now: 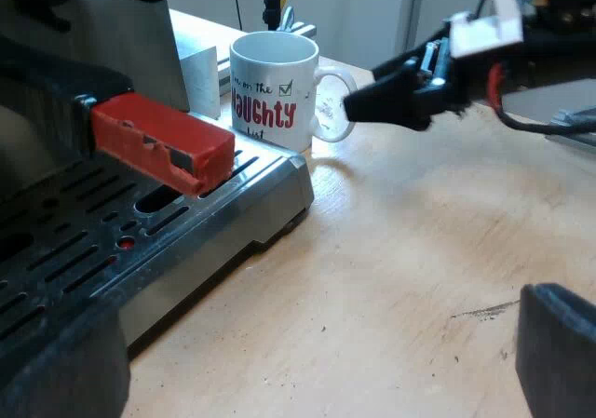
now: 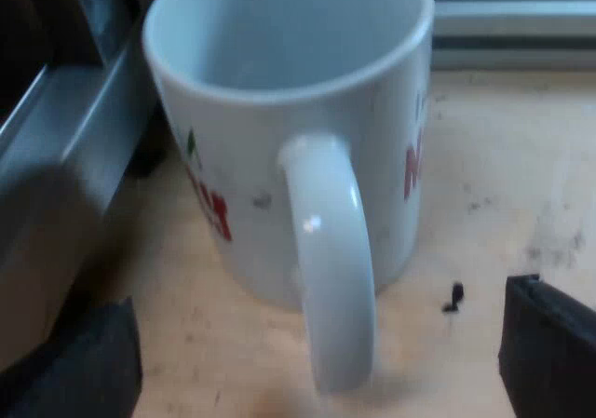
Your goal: Place mug into machine
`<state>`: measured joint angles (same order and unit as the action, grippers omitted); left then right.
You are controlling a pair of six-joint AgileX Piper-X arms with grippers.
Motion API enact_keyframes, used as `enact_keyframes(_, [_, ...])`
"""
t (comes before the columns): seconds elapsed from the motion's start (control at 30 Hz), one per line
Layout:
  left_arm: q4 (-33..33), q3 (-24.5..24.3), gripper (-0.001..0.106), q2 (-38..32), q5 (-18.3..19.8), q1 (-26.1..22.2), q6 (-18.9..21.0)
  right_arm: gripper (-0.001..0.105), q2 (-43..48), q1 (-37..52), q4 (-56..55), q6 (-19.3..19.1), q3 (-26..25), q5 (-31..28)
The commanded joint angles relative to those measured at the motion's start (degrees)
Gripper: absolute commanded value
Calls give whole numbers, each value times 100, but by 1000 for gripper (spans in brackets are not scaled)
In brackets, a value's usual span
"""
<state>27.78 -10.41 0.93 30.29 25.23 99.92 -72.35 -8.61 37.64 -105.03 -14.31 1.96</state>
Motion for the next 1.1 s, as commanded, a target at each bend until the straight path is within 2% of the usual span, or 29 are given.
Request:
enact_keyframes(0.03, [-134, -28, 85, 23, 44, 12, 9, 79, -346, -3, 118, -9, -295, 47])
enact_keyframes(0.27, [-134, -28, 85, 23, 44, 12, 9, 79, -984, -3, 118, -9, -719, 246])
enact_keyframes(0.33, [-134, -28, 85, 23, 44, 12, 9, 76, -1114, -3, 118, -9, -791, 317])
enact_keyframes(0.4, [-134, -28, 85, 23, 44, 12, 9, 63, -1220, -3, 118, -9, -872, 321])
enact_keyframes(0.43, [-134, -28, 85, 23, 44, 12, 9, 51, -1284, -3, 118, -9, -918, 321])
enact_keyframes(0.47, [-134, -28, 85, 23, 44, 12, 9, 47, -1292, -3, 118, -9, -931, 321])
enact_keyframes(0.5, [-134, -28, 85, 23, 44, 12, 9, 37, -1307, -3, 118, -9, -951, 321])
enact_keyframes(0.53, [-134, -28, 85, 23, 44, 12, 9, 21, -1309, -3, 118, -9, -960, 321])
enact_keyframes(0.57, [-134, -28, 85, 23, 44, 12, 9, 15, -1309, -3, 118, -9, -958, 321])
enact_keyframes(0.6, [-134, -28, 85, 23, 44, 12, 9, 1, -1309, -3, 104, -9, -958, 321])
enact_keyframes(0.77, [-102, -28, 85, 23, 15, 12, 9, 0, -944, -98, -156, -65, -958, 308])
enact_keyframes(0.93, [-58, -24, 85, 23, -227, 12, 9, 0, 75, -109, -1211, -91, -958, 15])
enact_keyframes(1.03, [-60, -7, 85, 23, -378, 12, 9, 0, 382, -109, -1527, -156, -958, -52])
enact_keyframes(1.07, [-48, -8, 85, 23, -474, 12, 9, 0, 695, -109, -1808, -244, -958, -52])
enact_keyframes(1.1, [-45, -8, 85, 23, -663, 12, 9, 0, 1371, -109, -2531, -330, -958, -52])
